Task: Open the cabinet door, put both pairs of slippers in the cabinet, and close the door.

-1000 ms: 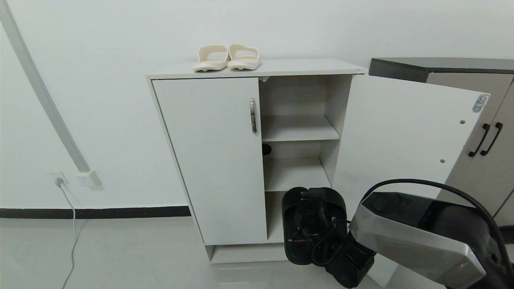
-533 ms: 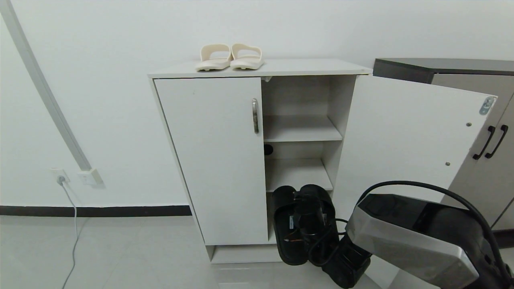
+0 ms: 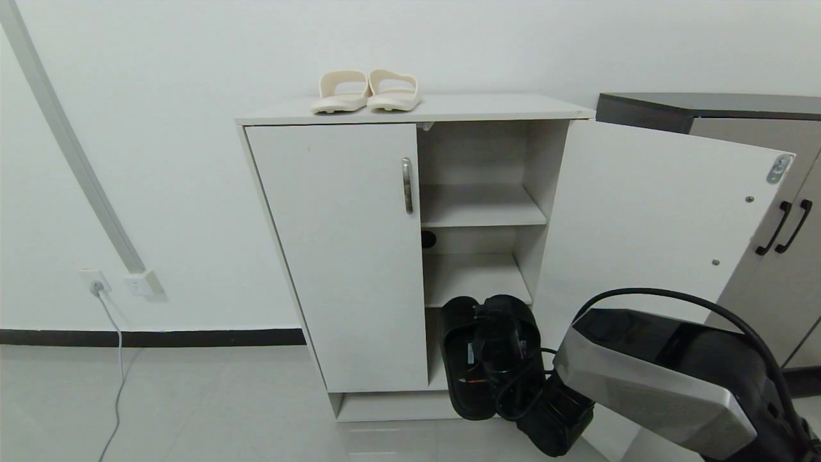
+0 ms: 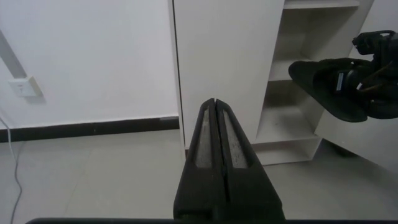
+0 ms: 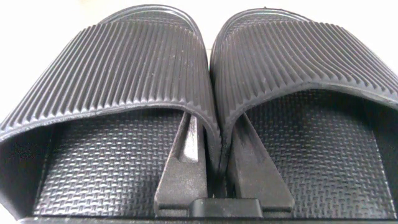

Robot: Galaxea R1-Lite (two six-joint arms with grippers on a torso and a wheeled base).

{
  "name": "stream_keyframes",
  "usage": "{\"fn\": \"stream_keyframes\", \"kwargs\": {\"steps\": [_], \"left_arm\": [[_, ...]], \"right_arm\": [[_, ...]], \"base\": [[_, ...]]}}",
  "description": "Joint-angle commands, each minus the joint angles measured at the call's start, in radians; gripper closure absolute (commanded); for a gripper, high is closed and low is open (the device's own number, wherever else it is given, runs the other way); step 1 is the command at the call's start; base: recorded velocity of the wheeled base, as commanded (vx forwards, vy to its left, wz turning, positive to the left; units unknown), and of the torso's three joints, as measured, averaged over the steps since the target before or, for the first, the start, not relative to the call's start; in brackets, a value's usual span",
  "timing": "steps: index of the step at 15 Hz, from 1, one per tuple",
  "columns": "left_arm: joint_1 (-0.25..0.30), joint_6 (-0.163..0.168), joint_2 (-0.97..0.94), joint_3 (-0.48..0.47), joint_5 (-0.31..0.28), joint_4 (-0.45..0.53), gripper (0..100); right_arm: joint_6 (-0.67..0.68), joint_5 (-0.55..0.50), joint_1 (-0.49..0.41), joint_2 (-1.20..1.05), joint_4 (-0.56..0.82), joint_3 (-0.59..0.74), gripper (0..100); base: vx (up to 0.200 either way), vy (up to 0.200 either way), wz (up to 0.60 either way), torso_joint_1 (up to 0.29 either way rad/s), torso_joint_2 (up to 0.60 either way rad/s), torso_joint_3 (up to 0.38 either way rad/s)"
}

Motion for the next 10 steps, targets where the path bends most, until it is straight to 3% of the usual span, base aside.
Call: {"fn": "stream_keyframes", "kwargs": {"steps": [1,6,10], "left_arm": [[0.000,0.000,0.002,0.000,0.000,0.000,100],[0.000,-0.001,0.002,0.000,0.000,0.000,100],[0.000,0.000,0.002,0.000,0.000,0.000,100]], "right_arm": [[0.000,0.000,0.003,-0.002,0.000,0.000,100],[0.000,0.000,0.003,0.010,-0.002,-0.001,100],[-0.003,0.000,0.003,0.015,-0.003,-0.001,100]], "base": [[0.000,0.000,0.00,0.000,0.00,0.000],[0.000,0.000,0.00,0.001,0.00,-0.010],[0.000,0.000,0.00,0.001,0.00,-0.160]]}}
